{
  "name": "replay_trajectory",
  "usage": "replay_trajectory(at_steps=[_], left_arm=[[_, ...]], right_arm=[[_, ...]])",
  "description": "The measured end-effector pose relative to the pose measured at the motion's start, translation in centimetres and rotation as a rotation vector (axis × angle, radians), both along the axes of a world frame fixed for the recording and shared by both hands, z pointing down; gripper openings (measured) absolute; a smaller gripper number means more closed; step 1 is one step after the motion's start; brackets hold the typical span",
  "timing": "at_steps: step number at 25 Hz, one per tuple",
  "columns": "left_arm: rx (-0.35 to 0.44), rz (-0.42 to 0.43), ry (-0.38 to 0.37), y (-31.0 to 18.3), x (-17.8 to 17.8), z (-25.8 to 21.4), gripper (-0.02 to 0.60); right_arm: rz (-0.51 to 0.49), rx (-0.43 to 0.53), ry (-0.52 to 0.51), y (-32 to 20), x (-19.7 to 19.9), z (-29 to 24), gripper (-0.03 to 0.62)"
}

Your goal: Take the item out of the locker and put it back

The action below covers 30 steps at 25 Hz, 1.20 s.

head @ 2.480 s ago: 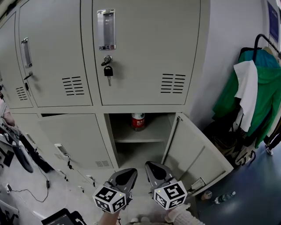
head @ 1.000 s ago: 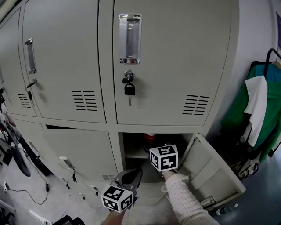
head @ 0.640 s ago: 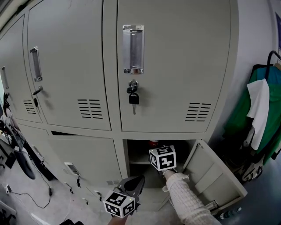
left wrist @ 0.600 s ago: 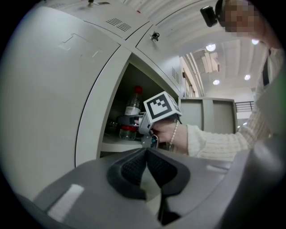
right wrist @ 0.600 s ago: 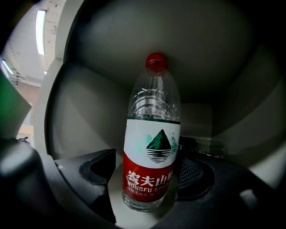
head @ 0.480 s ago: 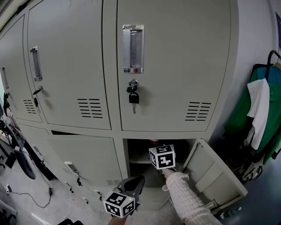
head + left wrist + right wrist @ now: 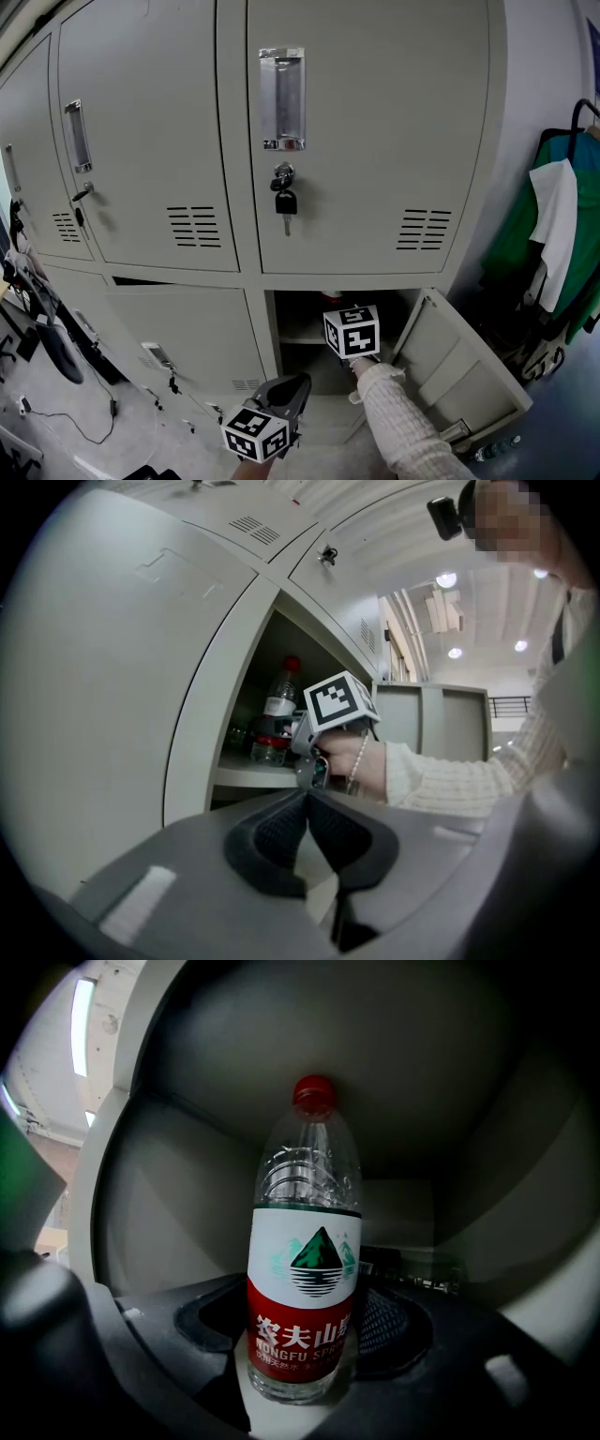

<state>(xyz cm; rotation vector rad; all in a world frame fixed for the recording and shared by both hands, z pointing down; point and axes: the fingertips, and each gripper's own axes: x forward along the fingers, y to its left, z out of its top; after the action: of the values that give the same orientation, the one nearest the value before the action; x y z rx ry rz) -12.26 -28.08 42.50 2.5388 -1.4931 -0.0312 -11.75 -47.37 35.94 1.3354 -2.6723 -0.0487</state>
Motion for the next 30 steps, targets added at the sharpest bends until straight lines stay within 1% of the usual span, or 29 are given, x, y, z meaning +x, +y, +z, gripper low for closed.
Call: replay_trajectory(at_steps=[5, 12, 23, 27, 30], left_arm=[[0.002, 0.036, -0.023, 0.4, 0.9, -0.1, 0.008], [0.019, 0.027, -0.015, 0.6, 1.1, -0.7, 0.007], [0.05, 0.072, -0.014, 1.6, 3.3, -1.7, 0.008], [0.053, 0.076, -0.013, 1.7, 3.7, -1.9, 0.008], [0.062, 0.074, -0.007, 1.8, 3.9, -2.2, 0.008]], right_arm=[[-0.017, -0.004, -0.009, 1.2, 0.3, 0.0, 0.318], [-0.037, -0.018, -0.051, 4.2, 1.6, -0.2, 0.316], [-0.041, -0.035, -0.069, 7.7, 4.4, -0.1, 0.316], [-0.059, -0.056, -0.078, 8.7, 4.7, -0.1, 0.313], [-0.07, -0.09, -0.066, 9.5, 5.0, 0.7, 0.313]])
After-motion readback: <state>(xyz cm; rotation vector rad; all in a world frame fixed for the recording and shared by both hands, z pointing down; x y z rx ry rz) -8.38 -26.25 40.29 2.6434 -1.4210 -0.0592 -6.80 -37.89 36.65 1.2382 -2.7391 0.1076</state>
